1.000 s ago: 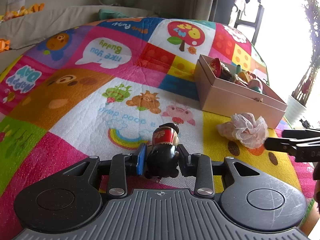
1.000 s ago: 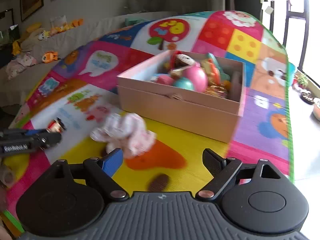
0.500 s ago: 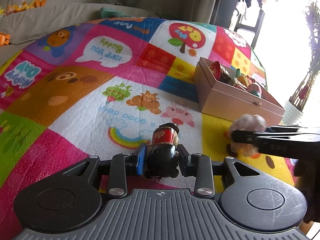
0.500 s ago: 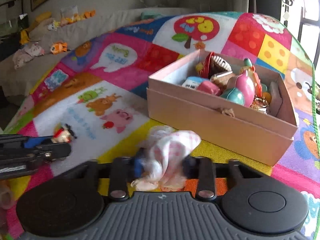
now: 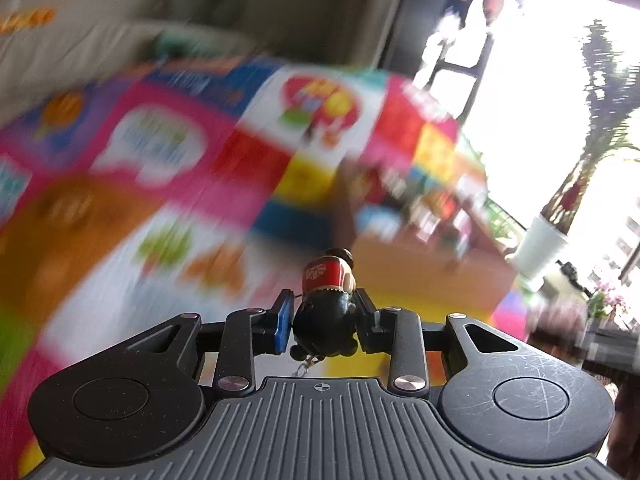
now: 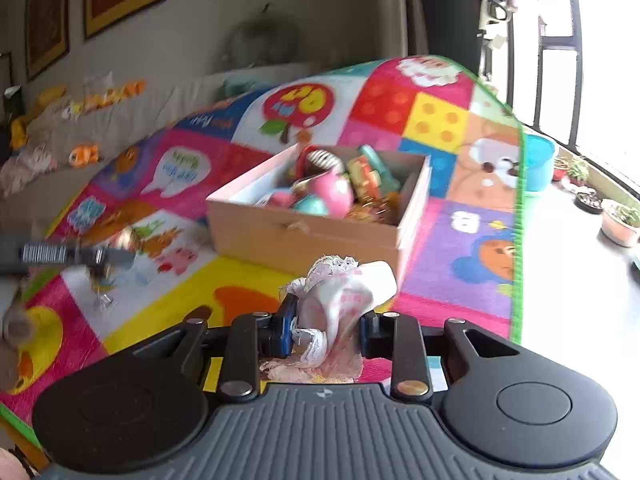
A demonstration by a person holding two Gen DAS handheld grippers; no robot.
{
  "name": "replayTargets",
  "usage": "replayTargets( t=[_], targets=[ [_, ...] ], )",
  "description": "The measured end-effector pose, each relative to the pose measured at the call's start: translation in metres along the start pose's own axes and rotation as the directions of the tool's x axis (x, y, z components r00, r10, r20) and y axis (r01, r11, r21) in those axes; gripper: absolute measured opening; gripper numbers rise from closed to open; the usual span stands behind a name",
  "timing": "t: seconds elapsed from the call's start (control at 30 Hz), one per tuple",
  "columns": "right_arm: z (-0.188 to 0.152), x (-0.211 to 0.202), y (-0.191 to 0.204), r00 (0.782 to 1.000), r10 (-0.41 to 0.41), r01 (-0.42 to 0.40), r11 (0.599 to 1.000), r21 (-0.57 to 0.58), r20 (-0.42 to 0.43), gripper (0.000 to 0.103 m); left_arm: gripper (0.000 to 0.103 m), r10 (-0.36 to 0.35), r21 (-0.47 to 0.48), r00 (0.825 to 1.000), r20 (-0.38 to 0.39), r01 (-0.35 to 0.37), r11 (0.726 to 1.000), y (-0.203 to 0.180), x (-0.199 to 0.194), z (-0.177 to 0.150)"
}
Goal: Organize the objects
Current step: 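Carry figurine and lace cloth over the pink box with both tools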
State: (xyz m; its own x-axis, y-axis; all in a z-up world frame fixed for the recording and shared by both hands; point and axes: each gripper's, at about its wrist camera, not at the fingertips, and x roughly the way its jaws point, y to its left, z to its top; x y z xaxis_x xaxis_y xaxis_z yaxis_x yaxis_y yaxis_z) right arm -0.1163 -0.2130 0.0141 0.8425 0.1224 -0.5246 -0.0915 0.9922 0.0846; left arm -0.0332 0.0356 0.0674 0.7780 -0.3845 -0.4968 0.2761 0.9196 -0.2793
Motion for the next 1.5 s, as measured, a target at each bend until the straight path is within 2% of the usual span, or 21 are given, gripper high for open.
replayTargets(
  t=[0.13,0.17,0.23,0.3,0.37,0.5,0.6,0.77,0.97,1.0,1.03,1.07,1.1,1.17,1.27,1.33,1.43,1.5],
  targets=[
    [-0.001,-0.004,-0.011,1.0,0.004,-0.005,0.999,0.042,0.026,0.028,0.036,-0.082,0.043,0.993,0.081,0.079,0.996,-0.029,0.035,0.052],
    [-0.002,-0.003,-0.012,1.0,0.003,-0.005,0.999,0.045,0.026,0.028,0.036,-0.101,0.025,0.991,0.086,0.099,0.995,-0.032,0.049,0.06],
    [-0.004,-0.003,-0.015,1.0,-0.003,0.002,0.999,0.048,0.024,0.028,0.037,-0.13,-0.011,0.991,0.035,0.131,0.991,-0.033,0.085,0.074],
    [-0.005,-0.006,-0.019,1.0,-0.016,0.015,0.999,0.053,0.026,0.028,0.036,-0.061,-0.005,0.998,-0.021,0.061,0.998,-0.034,0.115,0.077],
    [-0.005,-0.01,-0.025,0.999,-0.026,0.024,0.998,0.057,0.032,0.028,0.036,-0.015,0.008,0.999,-0.042,0.015,1.0,-0.03,0.129,0.075],
    [-0.002,-0.01,-0.037,0.999,-0.039,0.037,0.996,0.079,0.023,0.028,0.036,-0.058,-0.085,0.998,0.037,0.061,0.995,-0.008,0.112,0.064],
    [0.004,-0.002,-0.04,1.0,-0.024,0.025,0.995,0.101,-0.009,0.028,0.036,-0.066,-0.101,0.994,0.092,0.075,0.992,0.004,0.088,0.048],
    [0.028,0.01,-0.033,1.0,0.016,-0.013,0.994,0.105,-0.02,0.028,0.036,-0.106,-0.114,0.986,0.126,0.121,0.986,0.019,0.063,0.018],
    [0.078,0.049,-0.024,1.0,-0.006,0.008,0.996,0.094,-0.014,0.029,0.036,-0.165,-0.193,0.976,0.142,0.191,0.963,0.04,0.064,-0.004],
    [0.087,0.058,-0.025,1.0,-0.011,0.013,0.995,0.1,-0.024,0.04,0.036,-0.172,-0.204,0.975,0.141,0.199,0.959,0.043,0.066,-0.006],
    [0.095,0.069,-0.026,0.999,-0.014,0.02,0.994,0.112,-0.048,0.063,0.036,-0.179,-0.21,0.974,0.141,0.206,0.956,0.046,0.065,-0.008],
    [0.101,0.078,-0.029,0.997,-0.012,0.022,0.991,0.131,-0.075,0.072,0.036,-0.186,-0.214,0.972,0.143,0.214,0.953,0.049,0.065,-0.01],
    [0.107,0.084,-0.033,0.995,-0.002,0.018,0.987,0.162,-0.098,0.077,0.036,-0.195,-0.22,0.97,0.144,0.223,0.95,0.051,0.065,-0.011],
    [0.114,0.087,-0.037,0.994,0.023,-0.002,0.982,0.189,-0.109,0.077,0.036,-0.211,-0.24,0.968,0.139,0.239,0.941,0.056,0.066,-0.014],
    [0.122,0.077,-0.038,0.997,-0.001,0.017,0.981,0.195,-0.08,0.077,0.036,-0.228,-0.275,0.965,0.13,0.256,0.927,0.061,0.068,-0.014],
    [0.127,0.074,-0.043,0.997,0.018,0.001,0.971,0.24,-0.074,0.078,0.036,-0.24,-0.271,0.961,0.139,0.27,0.924,0.06,0.066,-0.014],
    [0.127,0.088,-0.049,0.985,0.111,-0.059,0.934,0.352,-0.129,0.08,0.036,-0.246,-0.259,0.959,0.141,0.276,0.926,0.058,0.065,-0.015],
    [0.123,0.107,-0.049,0.972,0.136,-0.047,0.911,0.409,-0.191,0.08,0.036,-0.235,-0.258,0.962,0.136,0.264,0.93,0.057,0.065,-0.015]
  ],
)
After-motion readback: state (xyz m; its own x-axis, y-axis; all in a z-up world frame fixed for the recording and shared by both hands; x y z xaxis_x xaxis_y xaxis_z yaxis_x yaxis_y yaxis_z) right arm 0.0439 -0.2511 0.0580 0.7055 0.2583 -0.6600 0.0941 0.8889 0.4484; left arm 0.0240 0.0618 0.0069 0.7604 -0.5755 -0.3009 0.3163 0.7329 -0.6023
